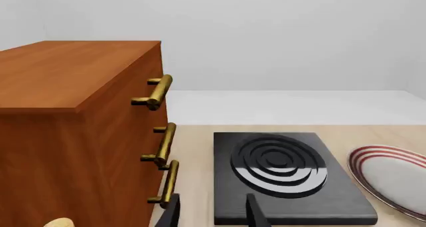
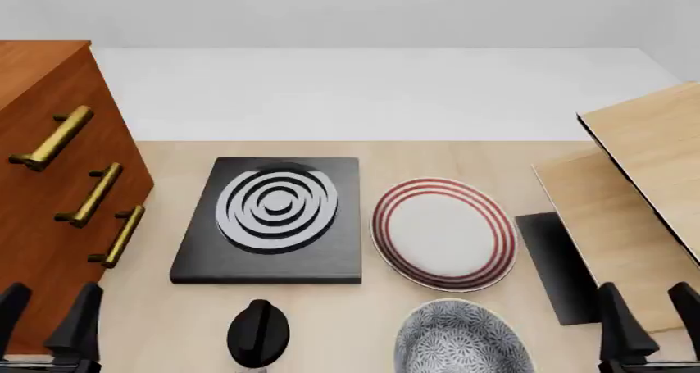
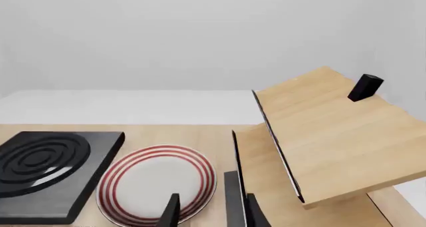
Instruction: Pick up the cream cheese and put it in the bowl.
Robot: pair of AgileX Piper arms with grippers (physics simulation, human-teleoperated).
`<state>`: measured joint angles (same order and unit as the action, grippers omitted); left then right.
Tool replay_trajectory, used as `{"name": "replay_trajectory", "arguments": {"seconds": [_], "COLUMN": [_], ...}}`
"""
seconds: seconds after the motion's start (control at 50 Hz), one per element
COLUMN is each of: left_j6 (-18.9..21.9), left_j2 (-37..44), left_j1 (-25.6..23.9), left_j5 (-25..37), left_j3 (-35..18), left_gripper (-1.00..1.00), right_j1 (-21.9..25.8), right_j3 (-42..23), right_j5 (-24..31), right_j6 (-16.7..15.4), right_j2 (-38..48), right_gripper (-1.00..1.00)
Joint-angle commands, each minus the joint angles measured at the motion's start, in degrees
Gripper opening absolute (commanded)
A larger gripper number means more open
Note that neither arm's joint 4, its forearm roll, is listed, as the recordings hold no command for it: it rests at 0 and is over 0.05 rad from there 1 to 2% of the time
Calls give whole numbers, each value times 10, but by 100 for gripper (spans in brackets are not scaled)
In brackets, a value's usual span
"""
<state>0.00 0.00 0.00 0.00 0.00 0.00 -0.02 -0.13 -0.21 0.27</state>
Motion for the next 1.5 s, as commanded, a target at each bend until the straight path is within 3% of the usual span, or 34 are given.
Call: {"name": "replay_trajectory", "arguments": {"seconds": [0.02,0.26,0.36,0.5,0.54,0.56,0.7,0.8,0.84,0.98,1.24,1.5], "left_j6": [0,0,0,0,0,0,0,0,0,0,0,0], "left_j2": [0,0,0,0,0,0,0,0,0,0,0,0], "left_j1": [0,0,0,0,0,0,0,0,0,0,0,0], "left_j5": [0,0,0,0,0,0,0,0,0,0,0,0], "left_j3": [0,0,0,0,0,0,0,0,0,0,0,0], "left_gripper": [100,100,100,100,100,100,100,100,100,100,100,100], "right_j1": [2,25,75,167,194,211,296,342,372,446,549,621], "right_j3": [0,0,-25,-87,-101,-109,-157,-172,-172,-180,-226,-271], "right_j5": [-7,-40,-19,43,55,63,84,77,63,27,-3,-55], "right_j6": [-8,-29,-48,-121,-127,-150,-189,-184,-201,-211,-215,-217], "right_j2": [13,49,46,71,84,89,138,178,210,303,429,565], "right_gripper": [100,100,100,100,100,100,100,100,100,100,100,100]}}
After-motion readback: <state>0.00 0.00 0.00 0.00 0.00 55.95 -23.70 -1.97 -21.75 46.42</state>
